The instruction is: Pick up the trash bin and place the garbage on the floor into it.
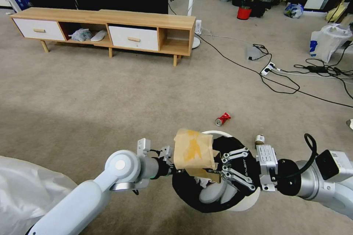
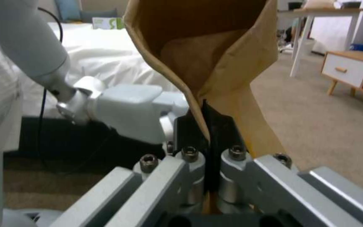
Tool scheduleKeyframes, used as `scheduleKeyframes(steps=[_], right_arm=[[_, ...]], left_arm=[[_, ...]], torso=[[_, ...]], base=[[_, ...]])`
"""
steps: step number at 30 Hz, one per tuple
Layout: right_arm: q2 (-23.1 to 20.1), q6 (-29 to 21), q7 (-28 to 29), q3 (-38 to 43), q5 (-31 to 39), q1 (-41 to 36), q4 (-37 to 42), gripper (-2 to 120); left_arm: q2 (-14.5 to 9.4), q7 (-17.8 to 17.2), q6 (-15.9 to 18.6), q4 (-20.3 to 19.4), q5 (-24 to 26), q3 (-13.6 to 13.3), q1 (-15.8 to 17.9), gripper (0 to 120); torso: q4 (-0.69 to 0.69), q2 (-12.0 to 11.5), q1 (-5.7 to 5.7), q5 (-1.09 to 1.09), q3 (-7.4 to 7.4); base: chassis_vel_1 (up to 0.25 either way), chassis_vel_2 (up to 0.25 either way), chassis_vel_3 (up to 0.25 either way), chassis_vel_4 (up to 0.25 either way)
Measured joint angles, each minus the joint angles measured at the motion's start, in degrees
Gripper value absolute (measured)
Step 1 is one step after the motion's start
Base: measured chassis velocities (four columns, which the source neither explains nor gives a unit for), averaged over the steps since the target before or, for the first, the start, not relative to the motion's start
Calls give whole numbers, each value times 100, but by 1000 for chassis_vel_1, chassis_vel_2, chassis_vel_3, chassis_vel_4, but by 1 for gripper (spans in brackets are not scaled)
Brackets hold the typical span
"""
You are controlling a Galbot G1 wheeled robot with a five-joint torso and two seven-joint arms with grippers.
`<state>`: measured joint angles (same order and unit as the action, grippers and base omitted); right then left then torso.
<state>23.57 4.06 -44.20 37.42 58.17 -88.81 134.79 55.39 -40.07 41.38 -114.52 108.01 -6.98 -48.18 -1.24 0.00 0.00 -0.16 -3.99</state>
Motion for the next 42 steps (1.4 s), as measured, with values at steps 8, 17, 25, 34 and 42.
scheduleKeyframes(steps=[8,17,25,34,42], right_arm=[[99,7,-65,-180,-158,3,-153,0],[184,73,-159,-384,-396,35,-367,0],[204,84,-163,-434,-457,85,-455,0],[245,103,-163,-512,-583,106,-628,0],[339,156,-187,-672,-878,121,-907,0]], left_arm=[[-45,-14,-7,-19,65,75,-17,0],[-71,-8,-1,-28,45,204,-138,0],[-56,-8,27,11,-27,216,-231,0],[-13,7,22,-40,-43,221,-286,0],[19,7,-9,-125,-36,223,-312,0]], torso=[[1,0,0,0,1],[1,0,0,-1,0],[1,0,0,-1,0],[1,0,0,-1,0],[1,0,0,0,0]], base=[[0,0,0,0],[0,0,0,0],[0,0,0,0],[0,0,0,0],[0,0,0,0]])
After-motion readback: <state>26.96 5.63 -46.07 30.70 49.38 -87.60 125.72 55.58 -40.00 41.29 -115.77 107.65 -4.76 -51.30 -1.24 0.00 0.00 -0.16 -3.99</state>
